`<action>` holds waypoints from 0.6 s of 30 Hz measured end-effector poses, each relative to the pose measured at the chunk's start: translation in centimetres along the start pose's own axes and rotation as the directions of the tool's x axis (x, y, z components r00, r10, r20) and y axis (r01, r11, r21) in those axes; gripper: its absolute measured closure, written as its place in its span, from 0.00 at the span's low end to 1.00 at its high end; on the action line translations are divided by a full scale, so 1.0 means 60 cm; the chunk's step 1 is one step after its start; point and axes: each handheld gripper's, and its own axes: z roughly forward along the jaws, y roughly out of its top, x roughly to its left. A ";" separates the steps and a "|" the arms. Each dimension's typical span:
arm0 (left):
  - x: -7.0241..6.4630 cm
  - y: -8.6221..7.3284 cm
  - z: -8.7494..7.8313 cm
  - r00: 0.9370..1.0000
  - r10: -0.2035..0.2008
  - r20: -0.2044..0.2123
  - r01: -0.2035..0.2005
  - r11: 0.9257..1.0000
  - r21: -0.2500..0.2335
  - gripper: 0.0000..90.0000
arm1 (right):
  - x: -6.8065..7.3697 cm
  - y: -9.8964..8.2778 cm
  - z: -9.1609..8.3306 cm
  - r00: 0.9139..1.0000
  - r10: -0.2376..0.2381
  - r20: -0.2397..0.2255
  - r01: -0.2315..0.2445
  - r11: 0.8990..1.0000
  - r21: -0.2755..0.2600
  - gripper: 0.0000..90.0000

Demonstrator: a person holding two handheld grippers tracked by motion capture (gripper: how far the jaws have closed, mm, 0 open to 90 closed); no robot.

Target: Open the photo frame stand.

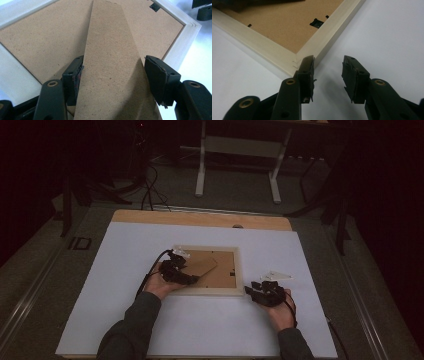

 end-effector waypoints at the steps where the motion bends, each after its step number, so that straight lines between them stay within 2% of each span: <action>1: 0.000 0.000 0.000 1.000 0.007 -0.003 -0.007 1.000 0.001 0.43 | 0.000 0.001 0.000 1.000 0.000 0.001 0.000 1.000 0.000 0.68; 11: -0.009 0.001 -0.002 0.998 0.047 -0.036 -0.047 0.999 -0.009 0.43 | -0.004 0.019 0.012 1.000 -0.007 0.002 0.007 1.000 0.015 0.67; 18: -0.022 0.003 -0.010 0.993 0.095 -0.073 -0.097 0.995 -0.025 0.43 | -0.012 0.041 0.010 1.000 0.009 0.001 -0.009 1.000 -0.007 0.67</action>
